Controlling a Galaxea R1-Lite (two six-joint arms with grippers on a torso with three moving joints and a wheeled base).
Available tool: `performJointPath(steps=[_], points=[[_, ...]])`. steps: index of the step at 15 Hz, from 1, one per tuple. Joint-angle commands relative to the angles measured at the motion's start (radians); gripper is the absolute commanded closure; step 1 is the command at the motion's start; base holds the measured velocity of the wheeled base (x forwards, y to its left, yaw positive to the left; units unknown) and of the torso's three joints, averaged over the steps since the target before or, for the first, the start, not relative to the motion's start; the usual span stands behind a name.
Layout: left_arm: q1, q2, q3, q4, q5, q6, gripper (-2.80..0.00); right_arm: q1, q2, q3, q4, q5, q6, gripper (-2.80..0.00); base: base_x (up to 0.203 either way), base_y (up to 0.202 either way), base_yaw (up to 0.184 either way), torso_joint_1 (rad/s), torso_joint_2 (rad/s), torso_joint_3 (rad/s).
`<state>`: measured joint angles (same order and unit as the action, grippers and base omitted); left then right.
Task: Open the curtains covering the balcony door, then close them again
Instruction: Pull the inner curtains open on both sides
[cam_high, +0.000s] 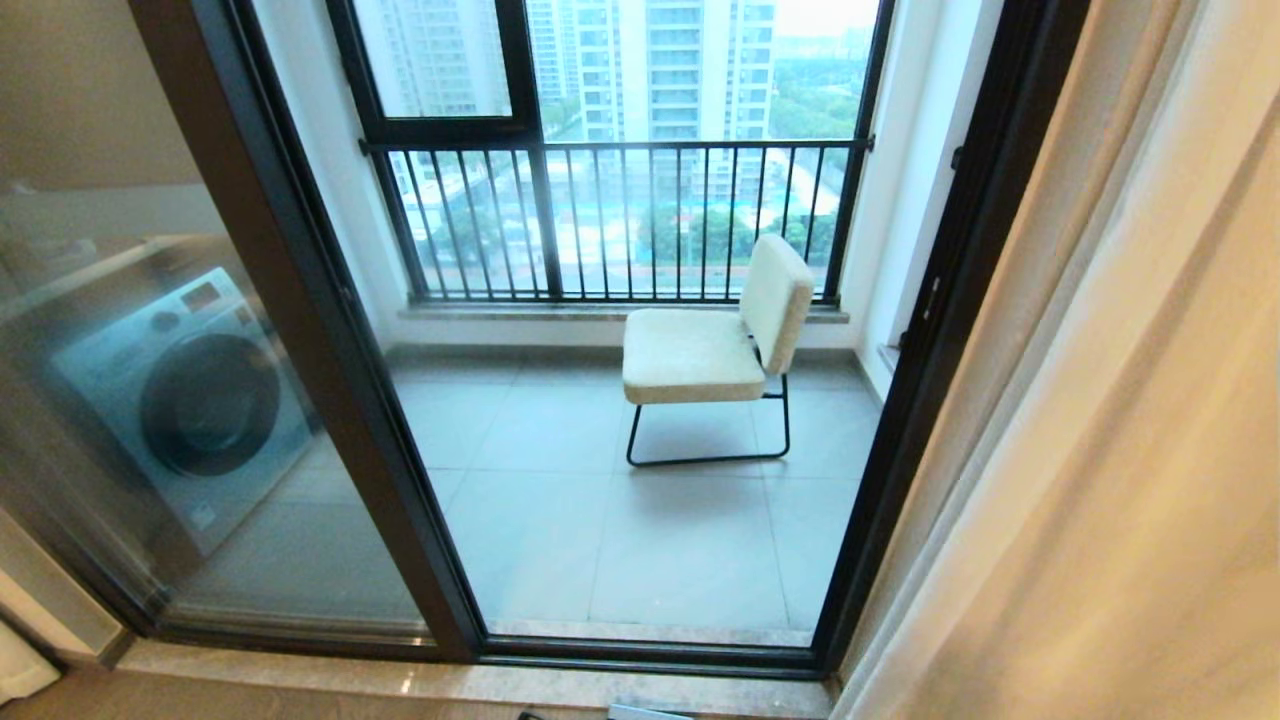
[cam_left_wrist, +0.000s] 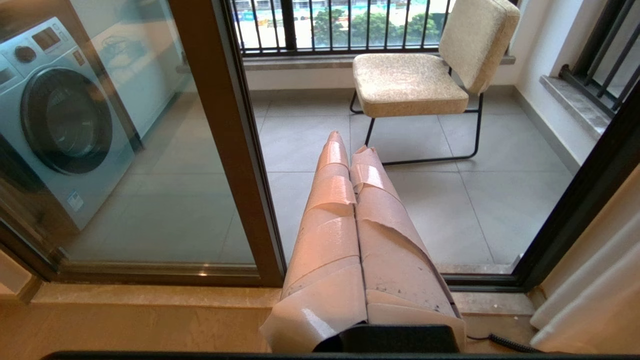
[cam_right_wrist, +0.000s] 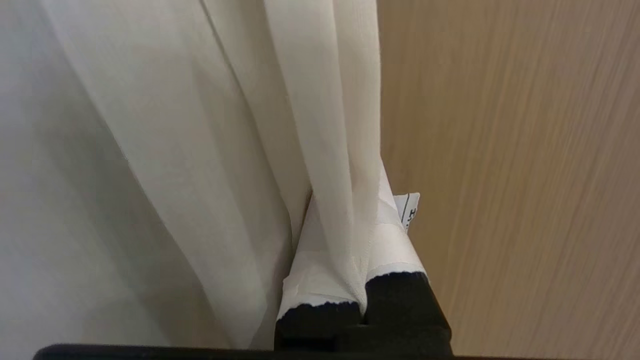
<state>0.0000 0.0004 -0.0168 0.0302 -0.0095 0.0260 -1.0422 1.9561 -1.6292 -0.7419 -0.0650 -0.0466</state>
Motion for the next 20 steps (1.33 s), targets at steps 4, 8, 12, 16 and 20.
performJointPath(steps=[4,8,12,16,20], points=[[0.0,0.0,0.0,0.0,0.0,0.0,0.0,-0.012,0.057,-0.065,0.002,0.001,-0.006,0.0,0.0,0.0,0.0,0.0,0.0,0.0],[0.0,0.0,0.0,0.0,0.0,0.0,0.0,-0.011,-0.021,0.004,-0.009,0.134,-0.006,0.0,0.0,0.0,0.0,0.0,0.0,0.0],[0.0,0.0,0.0,0.0,0.0,0.0,0.0,0.015,-0.187,0.157,0.002,0.236,0.002,0.0,0.0,0.0,0.0,0.0,0.0,0.0],[0.0,0.0,0.0,0.0,0.0,0.0,0.0,0.047,-0.403,0.354,0.032,0.503,0.005,0.0,0.0,0.0,0.0,0.0,0.0,0.0],[0.0,0.0,0.0,0.0,0.0,0.0,0.0,0.183,-0.544,0.414,0.181,0.707,0.001,0.0,0.0,0.0,0.0,0.0,0.0,0.0]])
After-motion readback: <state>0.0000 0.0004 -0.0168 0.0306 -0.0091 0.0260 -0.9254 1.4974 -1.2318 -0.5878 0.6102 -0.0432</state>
